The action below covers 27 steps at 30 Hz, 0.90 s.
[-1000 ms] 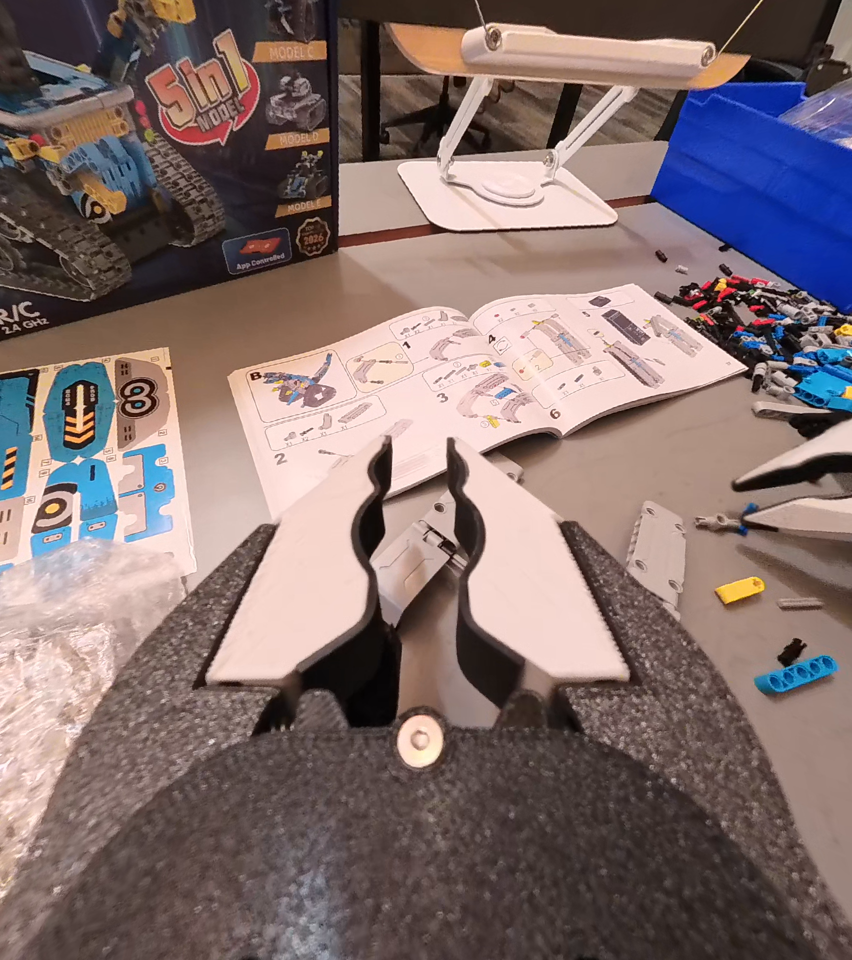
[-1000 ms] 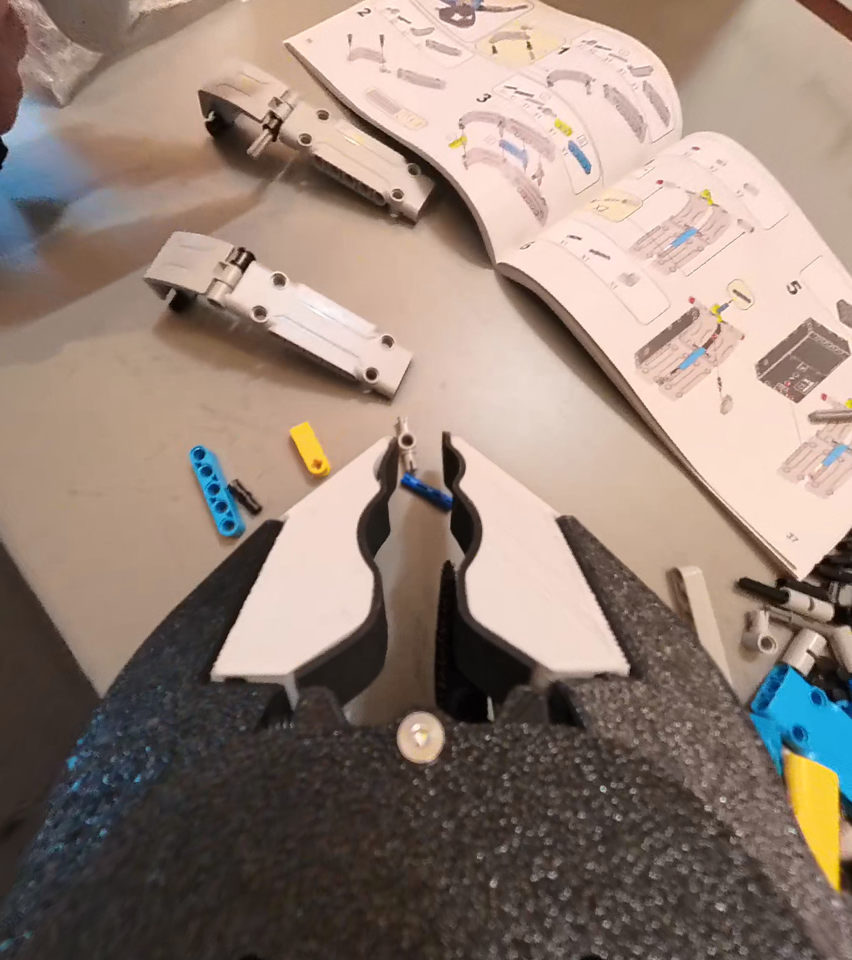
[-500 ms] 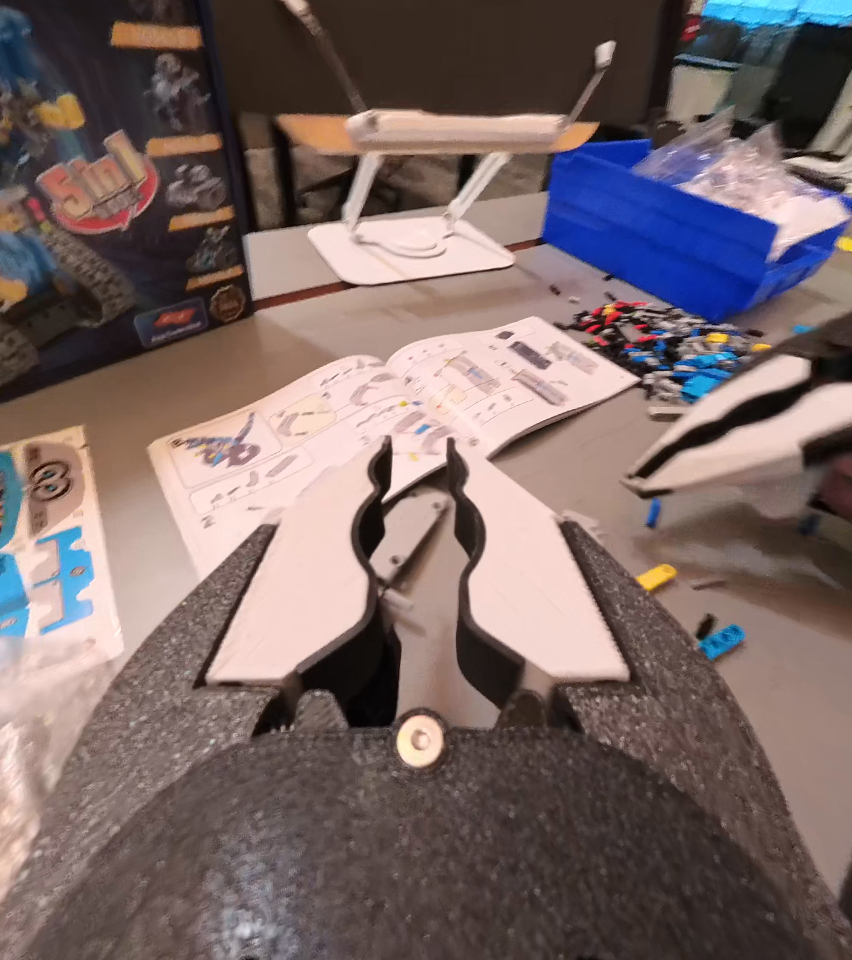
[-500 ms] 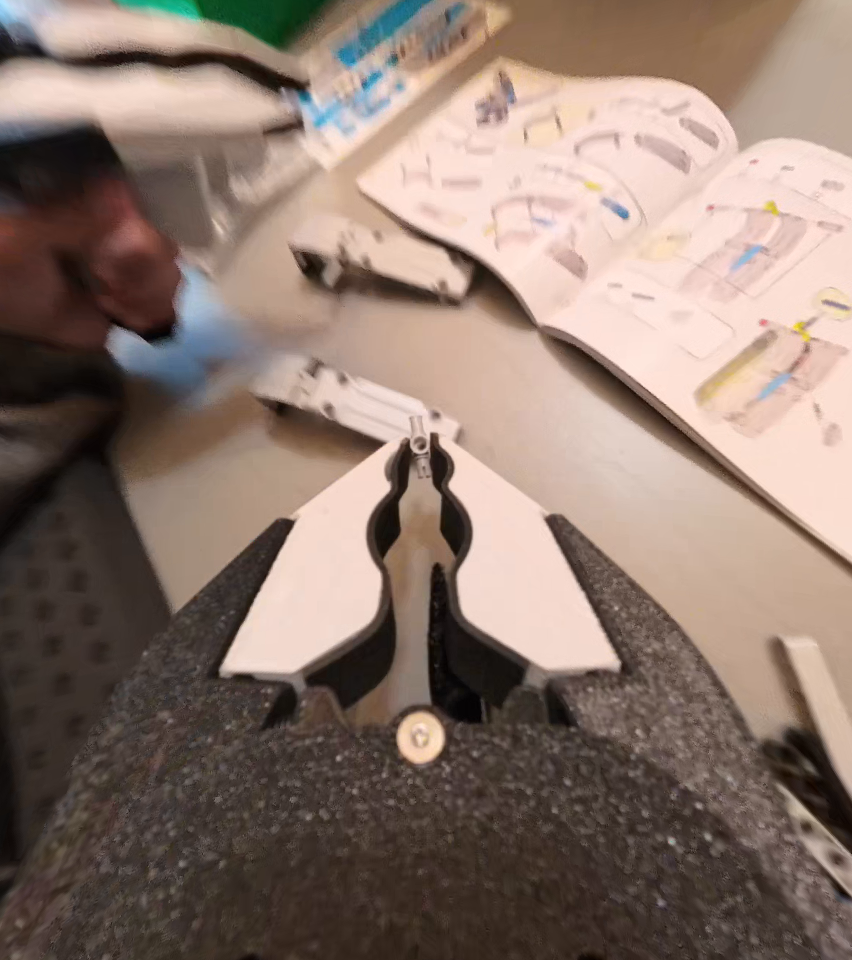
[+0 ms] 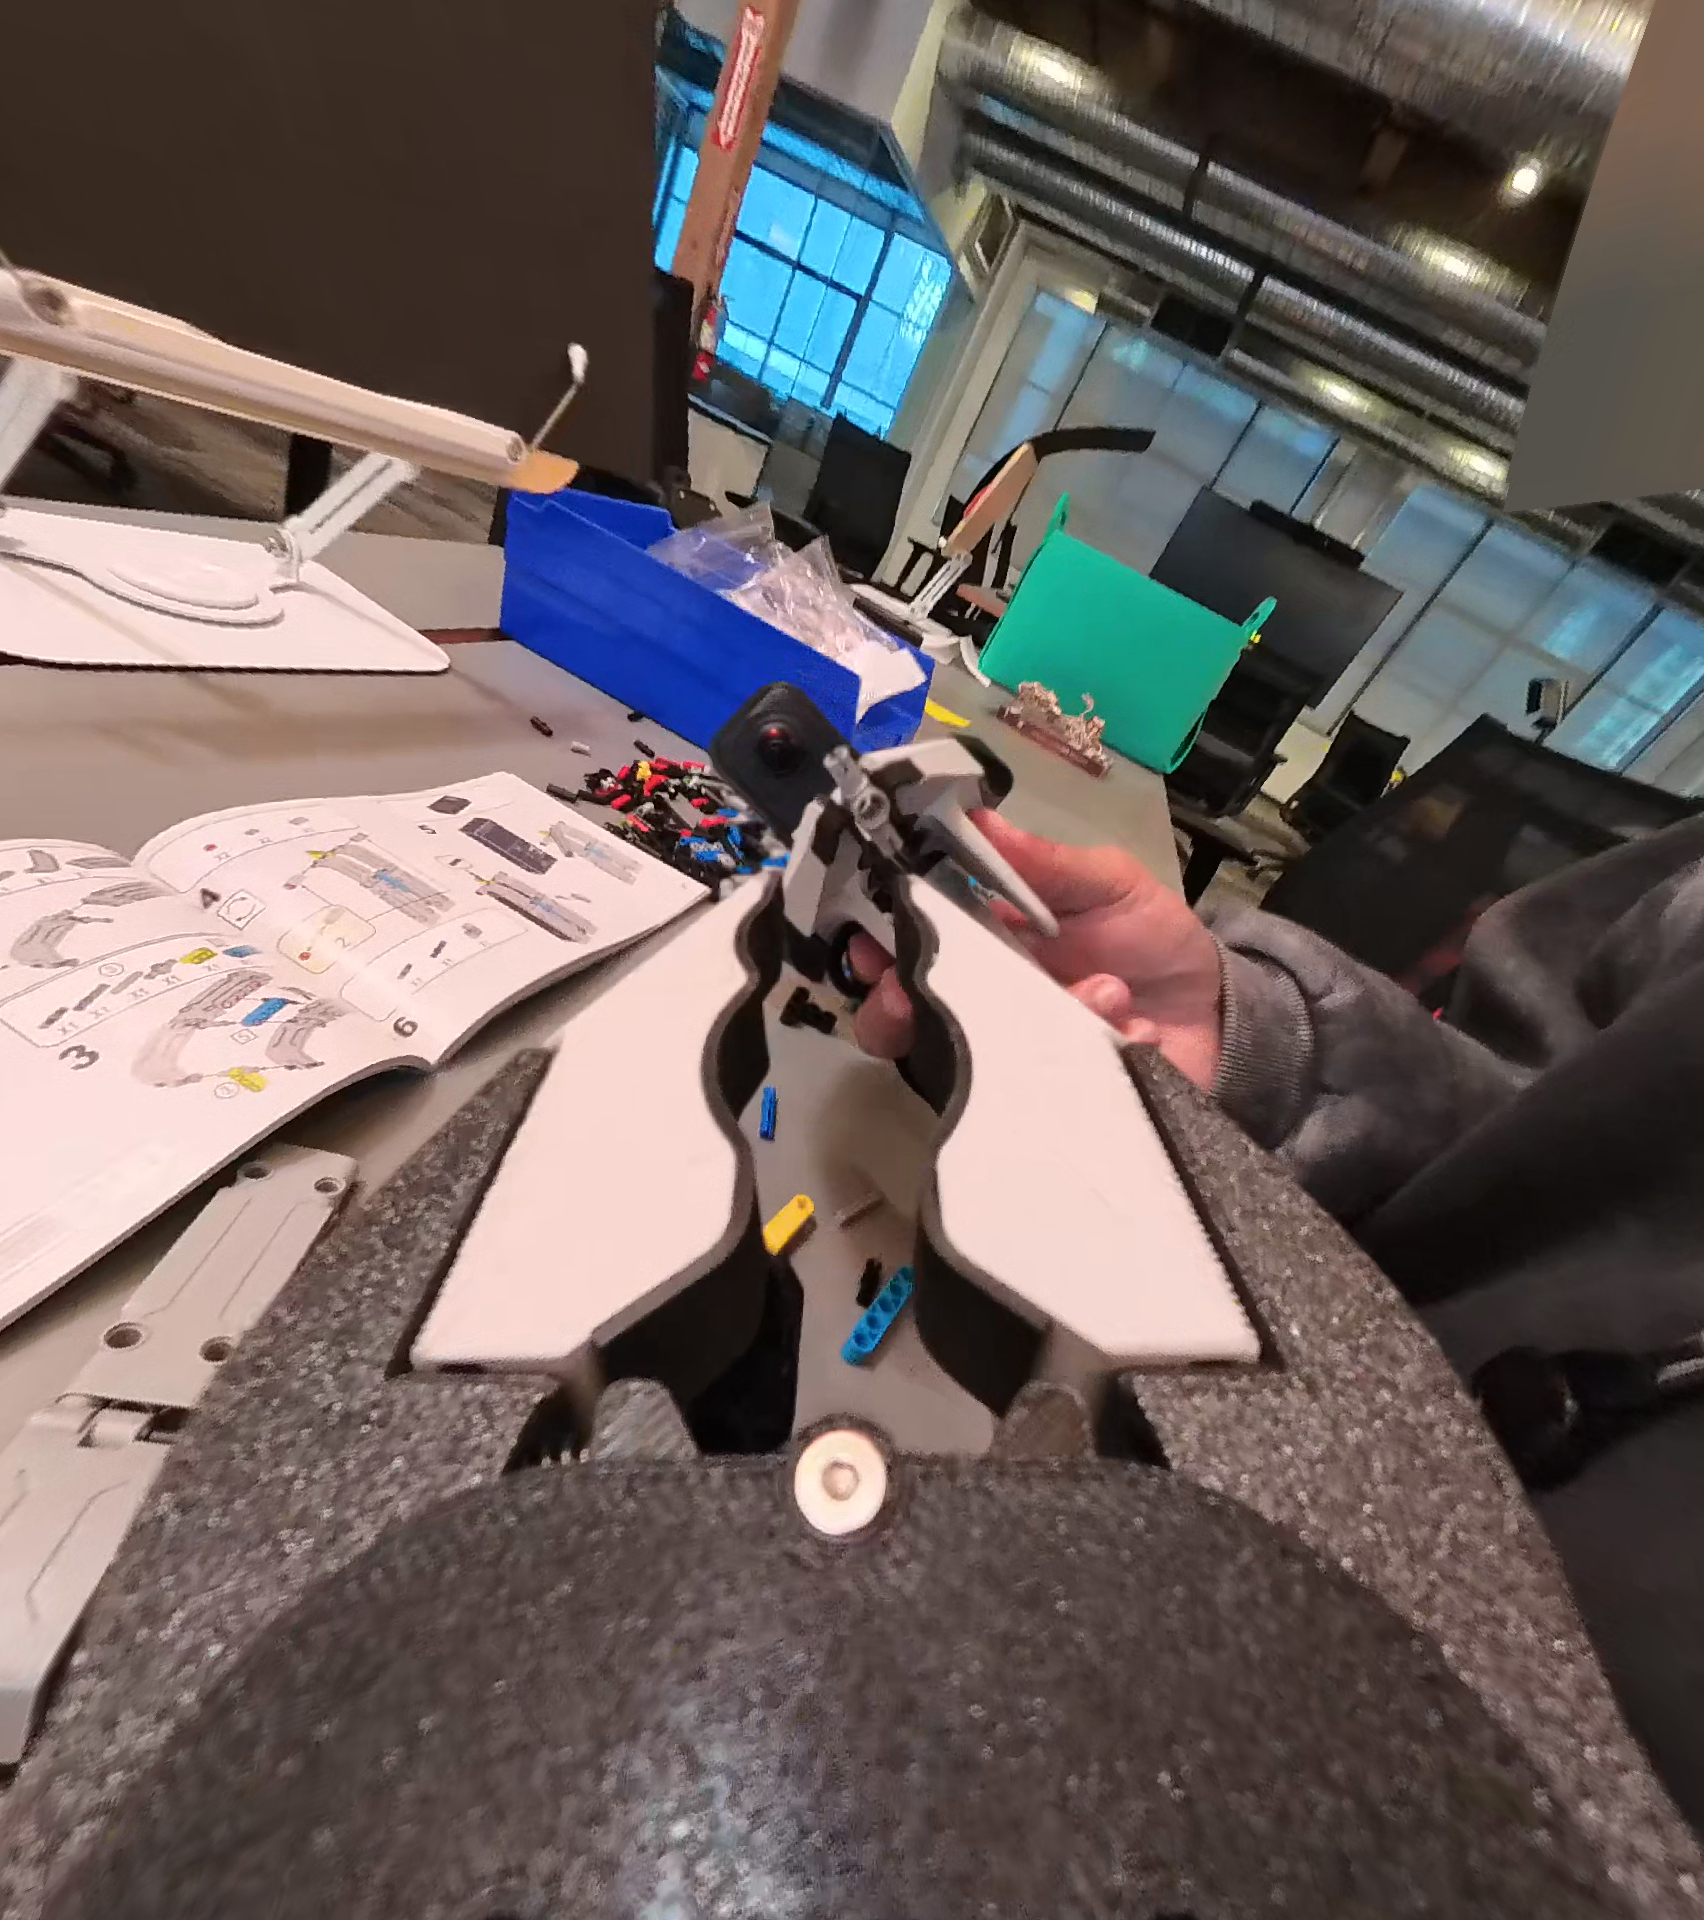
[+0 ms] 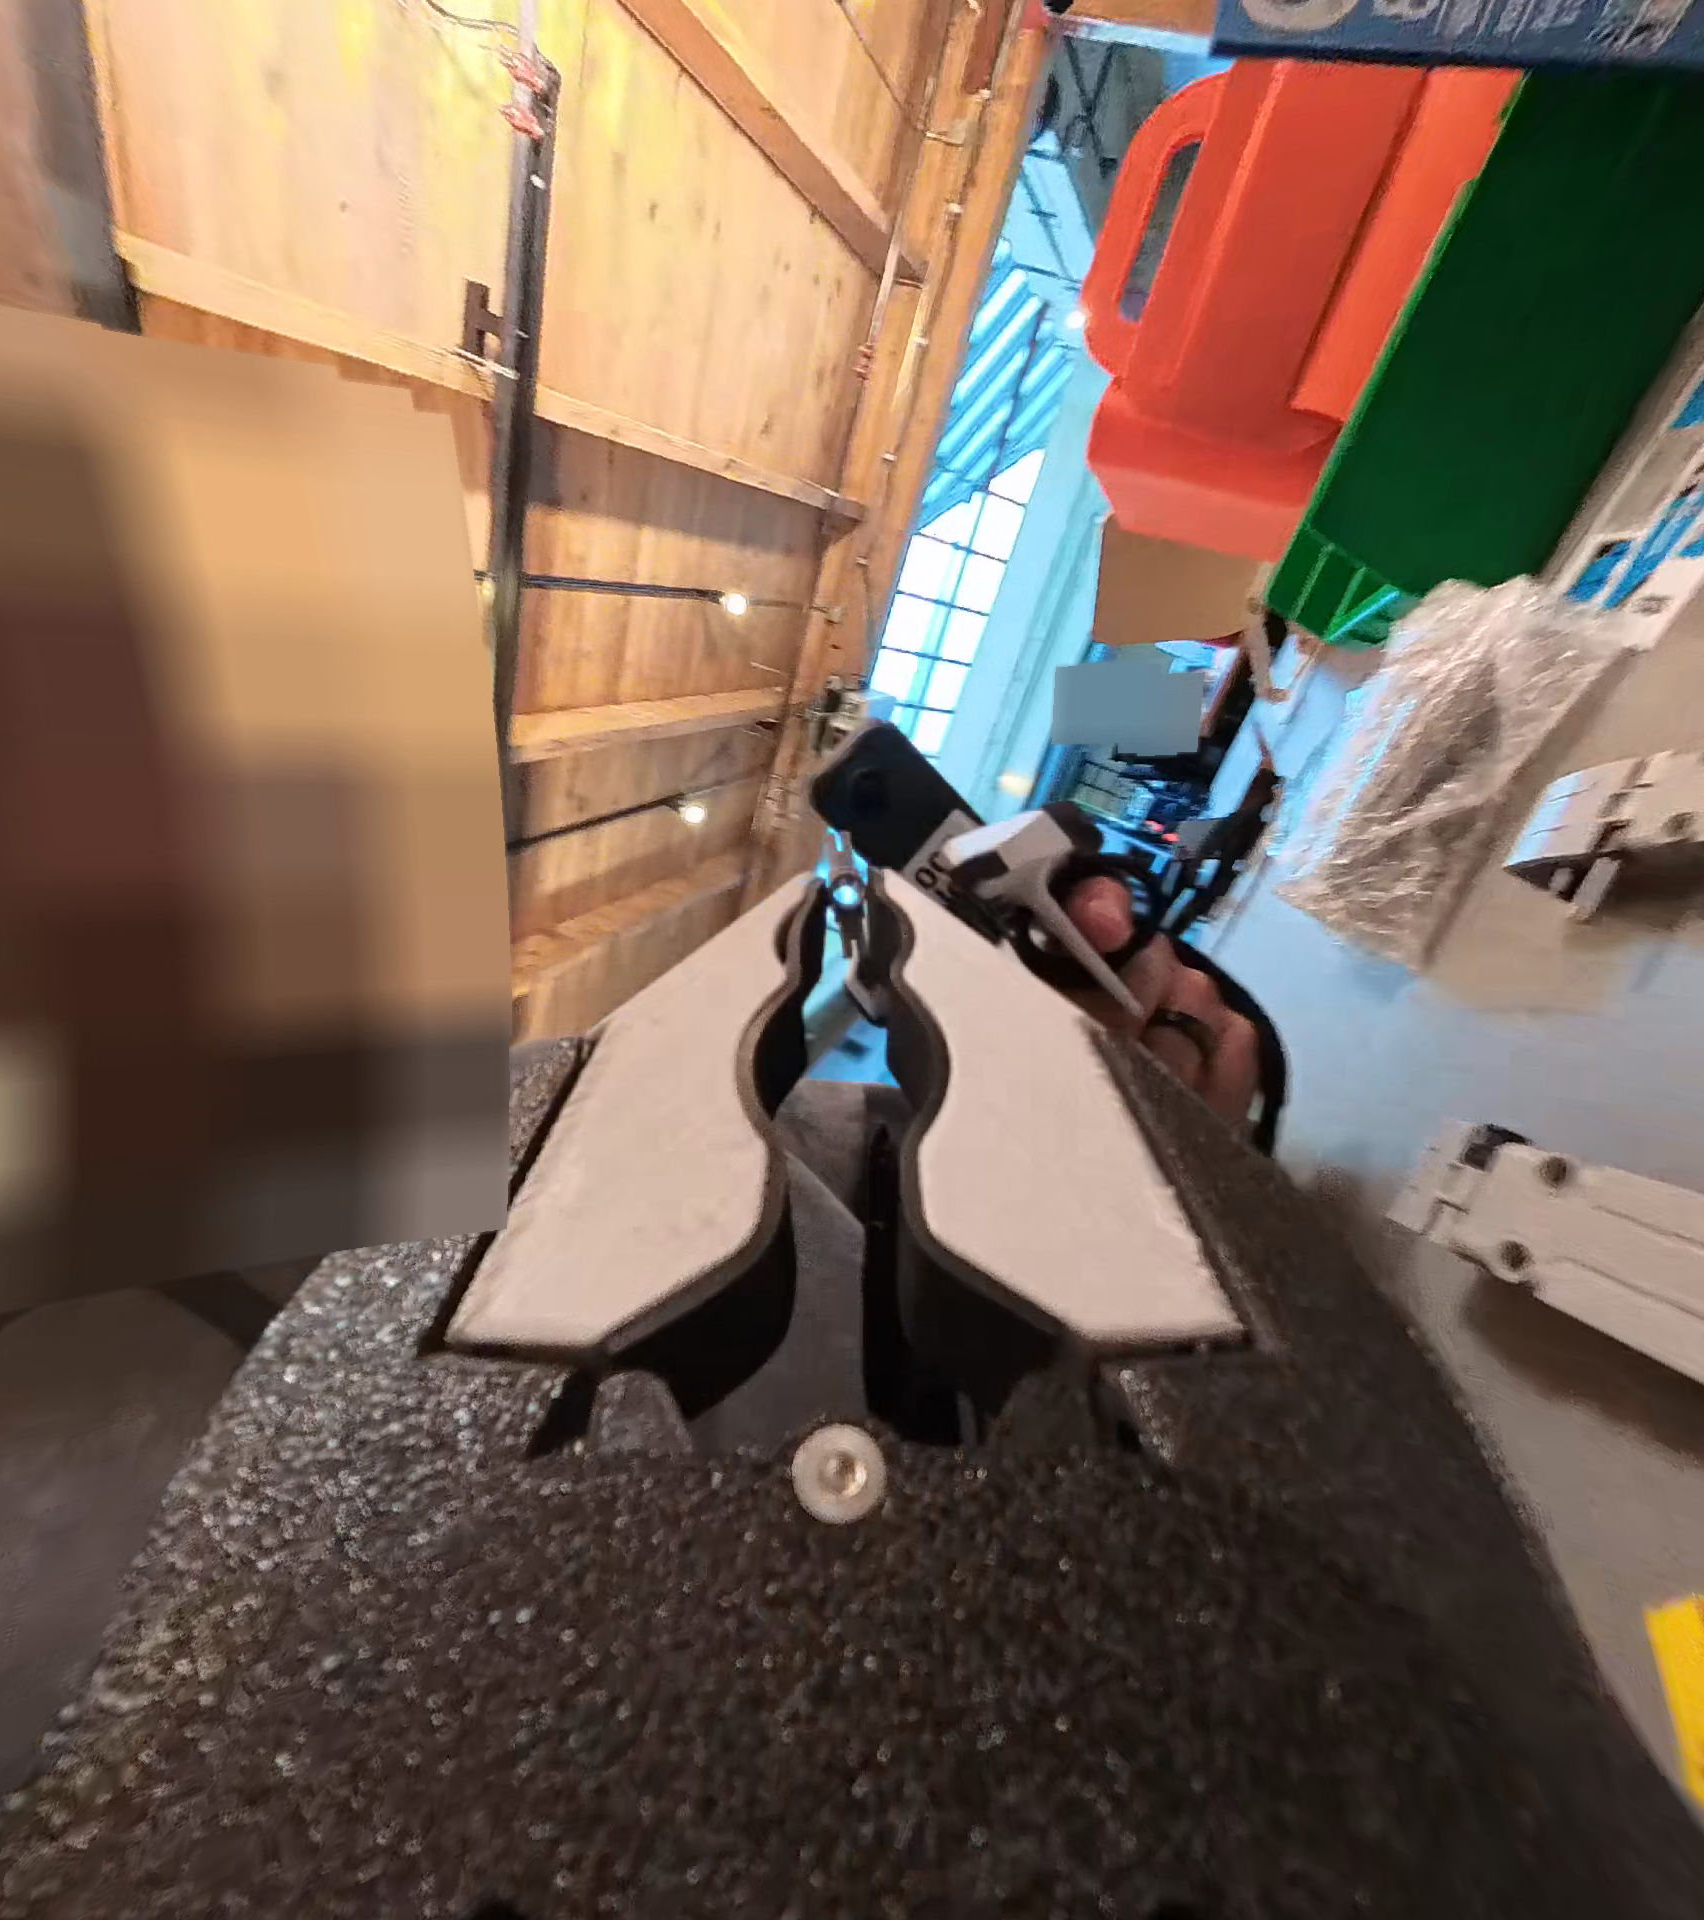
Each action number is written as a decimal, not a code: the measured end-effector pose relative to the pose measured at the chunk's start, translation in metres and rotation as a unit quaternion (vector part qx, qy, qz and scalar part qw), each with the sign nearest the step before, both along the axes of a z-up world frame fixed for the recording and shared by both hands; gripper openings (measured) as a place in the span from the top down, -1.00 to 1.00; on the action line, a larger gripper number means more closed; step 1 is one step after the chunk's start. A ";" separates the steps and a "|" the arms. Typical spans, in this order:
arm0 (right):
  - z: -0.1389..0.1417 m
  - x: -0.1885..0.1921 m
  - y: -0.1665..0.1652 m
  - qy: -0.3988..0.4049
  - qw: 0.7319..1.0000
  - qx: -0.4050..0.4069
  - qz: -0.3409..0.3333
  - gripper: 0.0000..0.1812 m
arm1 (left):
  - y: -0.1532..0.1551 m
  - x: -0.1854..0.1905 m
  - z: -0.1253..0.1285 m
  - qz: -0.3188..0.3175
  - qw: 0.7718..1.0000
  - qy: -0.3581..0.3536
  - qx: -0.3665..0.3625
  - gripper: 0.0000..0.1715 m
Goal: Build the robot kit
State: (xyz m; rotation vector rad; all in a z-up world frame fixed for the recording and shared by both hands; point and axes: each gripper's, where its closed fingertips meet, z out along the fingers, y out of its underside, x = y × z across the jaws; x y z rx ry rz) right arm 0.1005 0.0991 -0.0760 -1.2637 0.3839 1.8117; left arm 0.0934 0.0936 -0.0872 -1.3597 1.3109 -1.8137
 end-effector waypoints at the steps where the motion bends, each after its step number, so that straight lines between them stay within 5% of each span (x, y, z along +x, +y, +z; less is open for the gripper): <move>1: 0.002 -0.002 0.001 0.020 1.000 0.004 0.006 0.94 | -0.002 0.001 -0.002 -0.002 1.000 0.005 0.006 0.76; 8: 0.002 -0.013 0.005 0.000 1.000 0.014 -0.012 0.94 | -0.014 0.001 0.000 -0.049 0.997 0.007 -0.053 0.87; 13: -0.007 -0.012 0.007 -0.151 0.986 0.021 -0.073 0.94 | -0.009 0.004 -0.002 -0.059 0.991 0.018 -0.115 0.87; 21: -0.007 -0.013 0.001 -0.349 0.925 0.067 -0.136 0.93 | -0.005 -0.001 0.003 -0.106 0.970 0.006 -0.218 0.96; 24: 0.001 -0.016 -0.003 -0.401 0.900 0.099 -0.141 0.92 | -0.010 -0.007 0.011 -0.153 0.950 -0.007 -0.273 0.97; 27: 0.009 -0.010 -0.006 -0.480 0.850 0.125 -0.177 0.76 | 0.006 -0.013 0.021 -0.197 0.890 -0.039 -0.408 0.97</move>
